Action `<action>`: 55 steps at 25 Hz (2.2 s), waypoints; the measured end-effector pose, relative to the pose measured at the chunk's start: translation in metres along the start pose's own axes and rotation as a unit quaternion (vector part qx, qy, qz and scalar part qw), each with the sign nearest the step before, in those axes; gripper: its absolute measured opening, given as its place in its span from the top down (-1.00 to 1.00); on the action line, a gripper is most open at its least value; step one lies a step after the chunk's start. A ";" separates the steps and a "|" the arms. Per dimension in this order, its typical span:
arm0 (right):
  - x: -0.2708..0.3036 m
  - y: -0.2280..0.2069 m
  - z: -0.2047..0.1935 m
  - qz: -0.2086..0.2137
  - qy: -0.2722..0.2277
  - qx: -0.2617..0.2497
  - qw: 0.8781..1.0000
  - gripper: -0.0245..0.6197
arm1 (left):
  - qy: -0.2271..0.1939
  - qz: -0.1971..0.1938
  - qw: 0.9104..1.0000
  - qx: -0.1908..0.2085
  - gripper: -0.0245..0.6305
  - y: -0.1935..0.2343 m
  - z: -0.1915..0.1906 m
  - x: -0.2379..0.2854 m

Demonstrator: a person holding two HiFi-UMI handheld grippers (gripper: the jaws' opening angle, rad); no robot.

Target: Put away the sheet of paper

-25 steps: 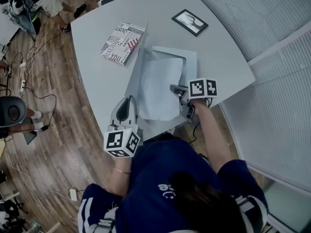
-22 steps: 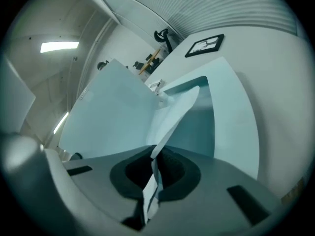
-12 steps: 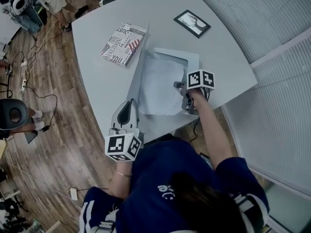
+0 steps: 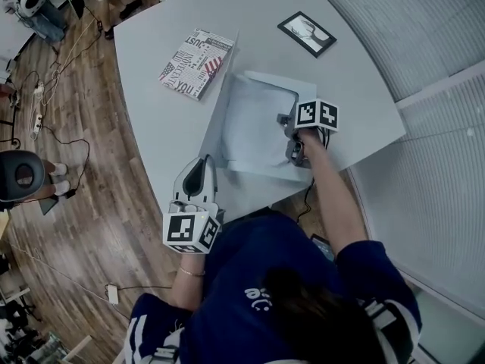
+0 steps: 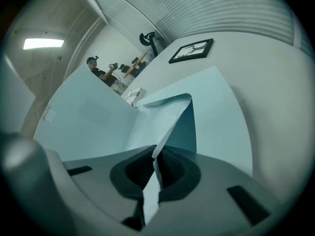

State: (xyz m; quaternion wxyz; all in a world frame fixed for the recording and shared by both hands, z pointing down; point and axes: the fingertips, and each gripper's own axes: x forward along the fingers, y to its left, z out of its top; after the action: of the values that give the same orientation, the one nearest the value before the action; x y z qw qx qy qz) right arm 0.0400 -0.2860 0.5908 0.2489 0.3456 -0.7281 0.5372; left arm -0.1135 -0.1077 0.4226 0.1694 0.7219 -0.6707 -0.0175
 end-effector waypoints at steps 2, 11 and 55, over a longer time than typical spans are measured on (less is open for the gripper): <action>0.001 -0.001 0.004 -0.002 -0.004 -0.007 1.000 0.90 | 0.000 0.001 1.000 0.003 0.88 0.001 0.000 0.001; 0.002 0.001 0.015 0.005 -0.042 0.004 0.999 0.90 | 0.006 -0.012 1.000 0.017 0.89 -0.004 0.001 0.002; -0.140 0.031 0.026 0.033 -0.262 -0.076 0.961 0.32 | 0.011 -0.053 0.998 0.033 0.89 -0.020 -0.005 0.005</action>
State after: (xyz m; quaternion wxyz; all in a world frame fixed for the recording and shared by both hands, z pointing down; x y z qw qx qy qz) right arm 0.1062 -0.2716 0.4614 0.0565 0.4302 -0.8173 0.3791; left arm -0.0929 -0.1103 0.4225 0.1518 0.7619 -0.6296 0.0031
